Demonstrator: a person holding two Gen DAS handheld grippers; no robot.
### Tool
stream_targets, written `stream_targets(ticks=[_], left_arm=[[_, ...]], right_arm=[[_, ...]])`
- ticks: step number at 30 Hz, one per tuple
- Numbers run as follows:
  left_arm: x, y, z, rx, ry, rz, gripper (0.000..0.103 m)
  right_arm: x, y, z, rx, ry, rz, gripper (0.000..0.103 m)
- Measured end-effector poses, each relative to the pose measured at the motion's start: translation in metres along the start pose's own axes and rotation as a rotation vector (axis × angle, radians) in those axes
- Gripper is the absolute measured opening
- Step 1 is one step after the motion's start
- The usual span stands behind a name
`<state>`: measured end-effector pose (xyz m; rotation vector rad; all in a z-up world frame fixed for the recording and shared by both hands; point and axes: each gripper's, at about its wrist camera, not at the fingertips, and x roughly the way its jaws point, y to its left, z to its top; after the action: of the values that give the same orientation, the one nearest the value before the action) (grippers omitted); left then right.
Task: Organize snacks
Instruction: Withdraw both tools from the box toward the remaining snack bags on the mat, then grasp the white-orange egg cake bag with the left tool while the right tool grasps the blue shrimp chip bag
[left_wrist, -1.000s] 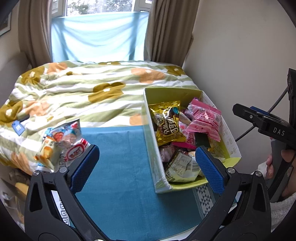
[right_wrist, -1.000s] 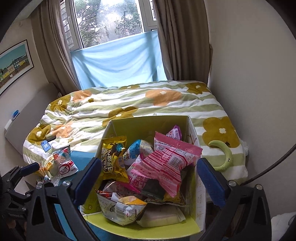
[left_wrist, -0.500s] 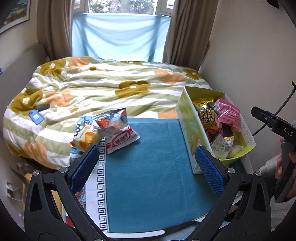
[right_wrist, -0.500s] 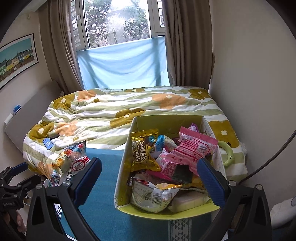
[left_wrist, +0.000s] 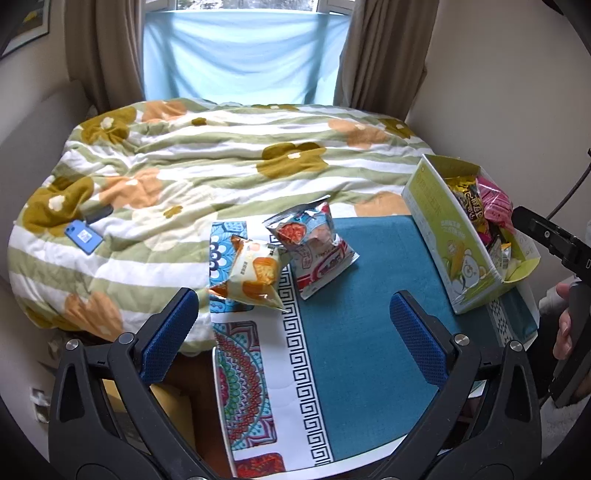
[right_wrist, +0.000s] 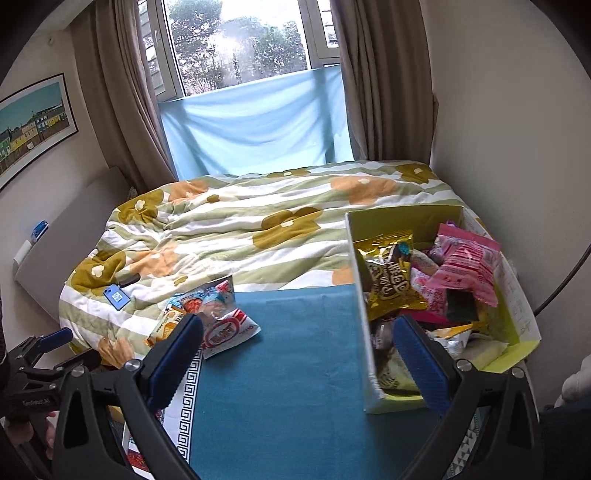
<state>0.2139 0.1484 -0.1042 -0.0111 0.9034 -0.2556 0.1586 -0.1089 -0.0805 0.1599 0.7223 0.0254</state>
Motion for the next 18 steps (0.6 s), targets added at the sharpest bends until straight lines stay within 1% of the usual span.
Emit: stream_targets(ticks=[4,9,12,18], left_arm=[[0.032,0.026,0.006,0.019,0.035,-0.023,0.102],[0.083,0.049,0.013,0.017,0.079,-0.054,0.102],[0.115,0.056,0.011,0.006,0.109,-0.081,0.102],[0.165,0.055,0.007,0.044,0.164,-0.084,0.102]], right_arm=[[0.027,0.029,-0.004,-0.008,0.000,0.031,0.102],[0.071,0.058,-0.011,-0.062,0.020,0.086,0.102],[0.099,0.069,-0.016,-0.092,0.051,0.113,0.102],[0.152,0.079,-0.027,-0.133,0.112,0.179,0.102]])
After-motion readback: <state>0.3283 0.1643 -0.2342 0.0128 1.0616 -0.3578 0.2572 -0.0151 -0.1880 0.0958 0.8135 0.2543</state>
